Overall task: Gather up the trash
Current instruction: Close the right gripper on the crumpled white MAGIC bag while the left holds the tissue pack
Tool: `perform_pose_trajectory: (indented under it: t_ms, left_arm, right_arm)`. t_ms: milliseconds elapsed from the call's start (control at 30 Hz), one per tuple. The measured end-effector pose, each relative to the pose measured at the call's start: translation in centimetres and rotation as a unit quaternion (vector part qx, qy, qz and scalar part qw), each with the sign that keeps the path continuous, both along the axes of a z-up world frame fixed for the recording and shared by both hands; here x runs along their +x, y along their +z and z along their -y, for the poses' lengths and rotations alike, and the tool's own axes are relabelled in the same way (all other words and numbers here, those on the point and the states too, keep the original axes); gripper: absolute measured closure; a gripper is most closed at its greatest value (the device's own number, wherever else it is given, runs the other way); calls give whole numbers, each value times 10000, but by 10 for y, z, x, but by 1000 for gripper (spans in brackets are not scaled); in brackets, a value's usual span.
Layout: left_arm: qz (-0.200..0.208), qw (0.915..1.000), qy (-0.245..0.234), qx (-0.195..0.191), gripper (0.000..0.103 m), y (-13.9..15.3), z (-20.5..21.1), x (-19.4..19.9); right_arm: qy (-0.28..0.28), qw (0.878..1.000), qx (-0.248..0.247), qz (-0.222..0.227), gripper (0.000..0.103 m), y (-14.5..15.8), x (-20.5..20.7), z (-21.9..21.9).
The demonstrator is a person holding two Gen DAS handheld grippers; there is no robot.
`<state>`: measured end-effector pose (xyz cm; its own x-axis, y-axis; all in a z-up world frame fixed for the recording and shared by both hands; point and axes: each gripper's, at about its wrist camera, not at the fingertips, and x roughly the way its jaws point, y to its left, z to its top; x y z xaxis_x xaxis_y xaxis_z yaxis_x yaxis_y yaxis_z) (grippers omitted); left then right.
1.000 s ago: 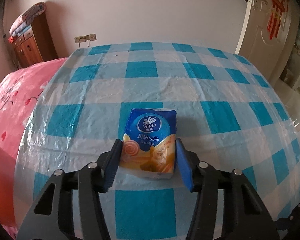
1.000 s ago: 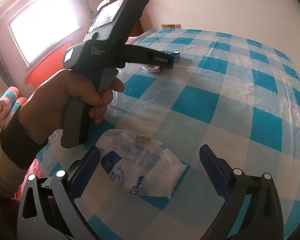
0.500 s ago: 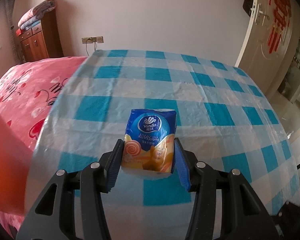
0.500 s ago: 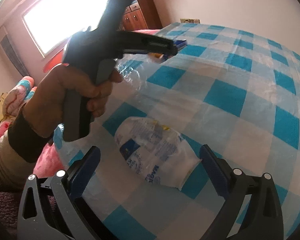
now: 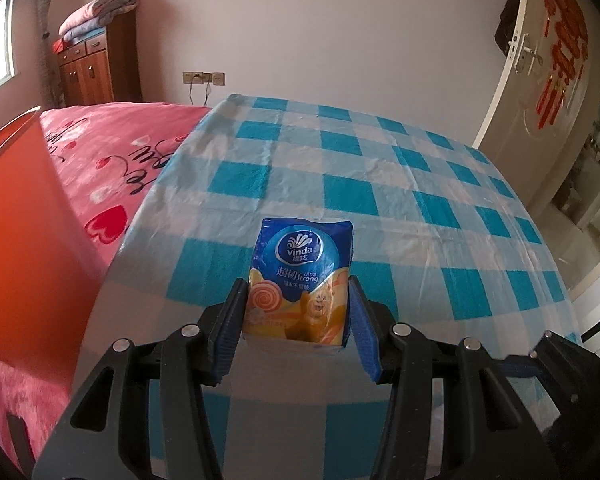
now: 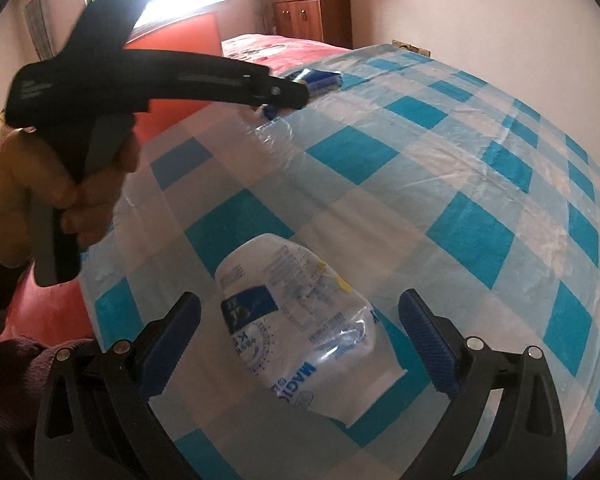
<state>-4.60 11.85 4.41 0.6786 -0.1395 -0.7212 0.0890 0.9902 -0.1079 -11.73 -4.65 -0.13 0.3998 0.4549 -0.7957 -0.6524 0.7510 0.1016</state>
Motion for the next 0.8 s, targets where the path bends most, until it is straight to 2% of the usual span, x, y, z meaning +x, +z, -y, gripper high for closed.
perform_pose_trajectory:
  t_ms: [200, 233, 300, 467, 767, 800]
  left_arm:
    - [22, 10000, 74, -40, 52, 1, -7, -13]
    - [26, 10000, 81, -41, 52, 1, -8, -14]
    - [43, 9999, 104, -5, 52, 1, -8, -18]
    - [85, 9998, 138, 62, 52, 2, -10, -25]
    - [221, 9991, 252, 268, 52, 9, -15, -34]
    - [232, 9990, 263, 291, 52, 10, -15, -35]
  right_arm:
    - [-13, 9999, -98, 98, 9, -3, 0, -4]
    - [-38, 9999, -107, 126, 12, -3, 0, -4]
    - [-115, 9992, -240, 283, 24, -2, -1, -6]
    - [-264, 9983, -324, 395, 36, 0, -3, -4]
    - [-547, 9971, -344, 390, 38, 1, -3, 1]
    - [-596, 9969, -345, 369, 42, 1, -1, 2]
